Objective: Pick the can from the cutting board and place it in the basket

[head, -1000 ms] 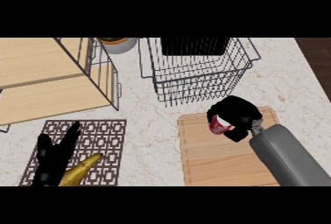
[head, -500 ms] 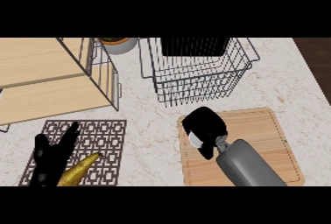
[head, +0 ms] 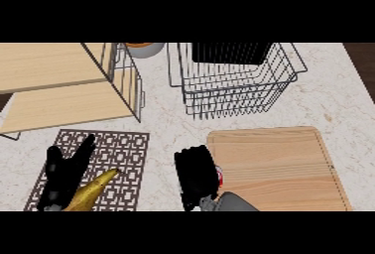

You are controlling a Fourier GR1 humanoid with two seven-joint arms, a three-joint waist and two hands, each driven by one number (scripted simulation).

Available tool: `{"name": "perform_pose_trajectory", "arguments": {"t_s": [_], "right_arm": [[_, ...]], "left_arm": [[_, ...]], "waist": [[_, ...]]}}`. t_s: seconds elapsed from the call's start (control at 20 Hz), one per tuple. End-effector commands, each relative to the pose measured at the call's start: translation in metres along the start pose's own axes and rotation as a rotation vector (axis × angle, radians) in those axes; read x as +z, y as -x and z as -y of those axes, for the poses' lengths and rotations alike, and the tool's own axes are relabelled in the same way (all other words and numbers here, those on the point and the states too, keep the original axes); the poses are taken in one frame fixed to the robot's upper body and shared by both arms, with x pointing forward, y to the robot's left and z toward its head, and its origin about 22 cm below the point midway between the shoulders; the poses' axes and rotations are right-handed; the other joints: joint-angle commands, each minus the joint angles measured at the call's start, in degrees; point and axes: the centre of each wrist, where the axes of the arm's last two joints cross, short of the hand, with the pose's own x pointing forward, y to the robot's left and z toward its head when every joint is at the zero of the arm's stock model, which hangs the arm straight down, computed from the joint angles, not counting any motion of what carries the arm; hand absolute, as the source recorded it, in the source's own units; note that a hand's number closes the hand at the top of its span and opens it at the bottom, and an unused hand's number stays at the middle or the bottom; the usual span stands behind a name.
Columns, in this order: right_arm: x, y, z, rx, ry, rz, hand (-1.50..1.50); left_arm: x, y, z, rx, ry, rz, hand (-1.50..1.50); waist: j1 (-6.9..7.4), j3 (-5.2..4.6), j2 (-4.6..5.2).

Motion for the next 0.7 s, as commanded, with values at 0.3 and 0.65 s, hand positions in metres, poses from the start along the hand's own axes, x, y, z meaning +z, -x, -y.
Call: {"name": "perform_pose_trajectory", "arguments": {"t_s": [0.3, 0.65], "right_arm": [[0.047, -0.029, 0.079, -0.729, 0.461, 0.065, 1.50], [0.055, -0.051, 0.154, -0.808, 0.634, -0.011, 1.50]], "left_arm": [[-0.002, 0.016, 0.014, 0.019, 0.026, -0.053, 0.00], [0.004, 0.023, 0.002, 0.010, -0.002, -0.077, 0.00]], "waist": [[-0.16, -0.32, 0.12], [-1.19, -0.54, -0.31]]}}
